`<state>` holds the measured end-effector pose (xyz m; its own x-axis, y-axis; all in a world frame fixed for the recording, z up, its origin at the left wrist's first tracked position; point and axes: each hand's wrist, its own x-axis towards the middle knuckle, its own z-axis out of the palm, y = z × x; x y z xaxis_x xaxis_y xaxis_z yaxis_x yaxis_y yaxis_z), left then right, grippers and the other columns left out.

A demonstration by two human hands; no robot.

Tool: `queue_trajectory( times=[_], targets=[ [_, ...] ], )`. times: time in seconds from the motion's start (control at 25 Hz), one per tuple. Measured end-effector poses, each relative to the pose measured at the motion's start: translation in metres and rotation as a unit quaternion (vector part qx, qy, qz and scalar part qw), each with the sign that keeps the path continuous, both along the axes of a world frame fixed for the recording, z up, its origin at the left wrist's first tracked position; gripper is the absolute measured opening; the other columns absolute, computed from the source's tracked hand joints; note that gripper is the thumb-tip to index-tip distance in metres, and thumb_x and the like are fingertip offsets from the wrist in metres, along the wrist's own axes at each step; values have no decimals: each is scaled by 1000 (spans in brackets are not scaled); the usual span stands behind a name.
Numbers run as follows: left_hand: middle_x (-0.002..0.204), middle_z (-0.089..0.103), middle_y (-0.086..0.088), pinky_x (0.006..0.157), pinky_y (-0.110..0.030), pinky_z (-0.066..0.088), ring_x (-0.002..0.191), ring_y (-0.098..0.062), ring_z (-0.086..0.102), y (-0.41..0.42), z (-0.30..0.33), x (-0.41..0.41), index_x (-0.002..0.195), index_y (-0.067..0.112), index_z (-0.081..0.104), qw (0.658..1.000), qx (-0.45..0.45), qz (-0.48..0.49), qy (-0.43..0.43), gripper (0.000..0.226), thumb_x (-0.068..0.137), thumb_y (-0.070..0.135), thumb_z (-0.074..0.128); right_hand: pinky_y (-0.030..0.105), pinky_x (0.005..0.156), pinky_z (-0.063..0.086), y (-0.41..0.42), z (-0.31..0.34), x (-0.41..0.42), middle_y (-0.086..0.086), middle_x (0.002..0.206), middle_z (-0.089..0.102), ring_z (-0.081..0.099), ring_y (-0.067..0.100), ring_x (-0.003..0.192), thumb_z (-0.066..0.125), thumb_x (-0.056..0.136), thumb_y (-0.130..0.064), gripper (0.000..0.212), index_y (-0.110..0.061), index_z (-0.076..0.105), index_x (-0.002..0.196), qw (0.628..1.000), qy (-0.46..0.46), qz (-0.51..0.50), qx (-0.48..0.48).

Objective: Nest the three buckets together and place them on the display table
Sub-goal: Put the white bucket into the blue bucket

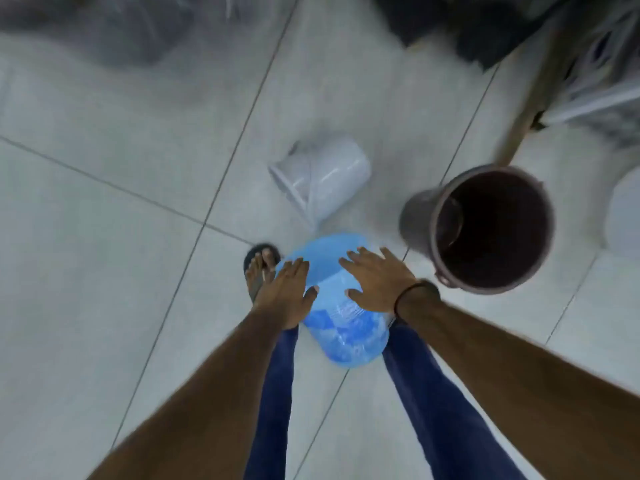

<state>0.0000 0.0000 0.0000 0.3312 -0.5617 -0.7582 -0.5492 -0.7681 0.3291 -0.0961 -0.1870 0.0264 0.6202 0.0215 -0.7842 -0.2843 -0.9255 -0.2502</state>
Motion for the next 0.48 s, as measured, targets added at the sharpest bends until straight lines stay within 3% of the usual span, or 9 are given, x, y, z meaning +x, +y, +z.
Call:
queue_trajectory(
  times=[0.08, 0.16, 0.24, 0.36, 0.48],
  targets=[
    [158, 38, -11, 117, -49, 24, 143, -33, 33, 2, -34, -10, 151, 13, 33, 997, 12, 17, 78, 54, 102, 35, 39, 50, 114, 24, 6, -36, 3, 6, 152, 39, 29, 26, 142, 51, 95, -38, 56, -18, 37, 145, 999, -23, 46, 15],
    [140, 57, -14, 102, -45, 42, 128, -35, 51, 10, -56, -20, 139, 11, 47, 993, -9, 33, 116, 41, 102, 27, 40, 45, 101, 43, 9, -53, 4, 6, 133, 59, 49, 29, 125, 53, 93, -29, 37, -20, 57, 129, 999, -14, 23, 32],
    [123, 65, -15, 85, -42, 46, 113, -35, 59, 16, -49, -34, 127, 8, 53, 994, -24, 7, 108, 32, 102, 23, 41, 43, 87, 51, 11, -43, 0, 6, 117, 66, 59, 30, 109, 54, 92, -25, 26, -21, 66, 115, 999, 5, 12, 46],
    [102, 71, -11, 70, -38, 45, 94, -34, 66, 12, 7, -48, 112, 10, 60, 995, -62, -50, 56, 20, 97, 18, 48, 40, 76, 53, 4, 8, -12, 8, 106, 68, 63, 33, 97, 58, 90, -24, 19, -22, 70, 104, 997, 31, 48, 57],
    [74, 71, -2, 61, -32, 46, 67, -26, 67, 7, 56, -78, 88, 16, 66, 987, -58, -141, 45, 18, 74, 4, 66, 35, 66, 43, 10, 50, -41, 10, 101, 67, 65, 34, 92, 58, 90, -18, 14, -17, 69, 98, 990, 54, 114, 58]
  ],
)
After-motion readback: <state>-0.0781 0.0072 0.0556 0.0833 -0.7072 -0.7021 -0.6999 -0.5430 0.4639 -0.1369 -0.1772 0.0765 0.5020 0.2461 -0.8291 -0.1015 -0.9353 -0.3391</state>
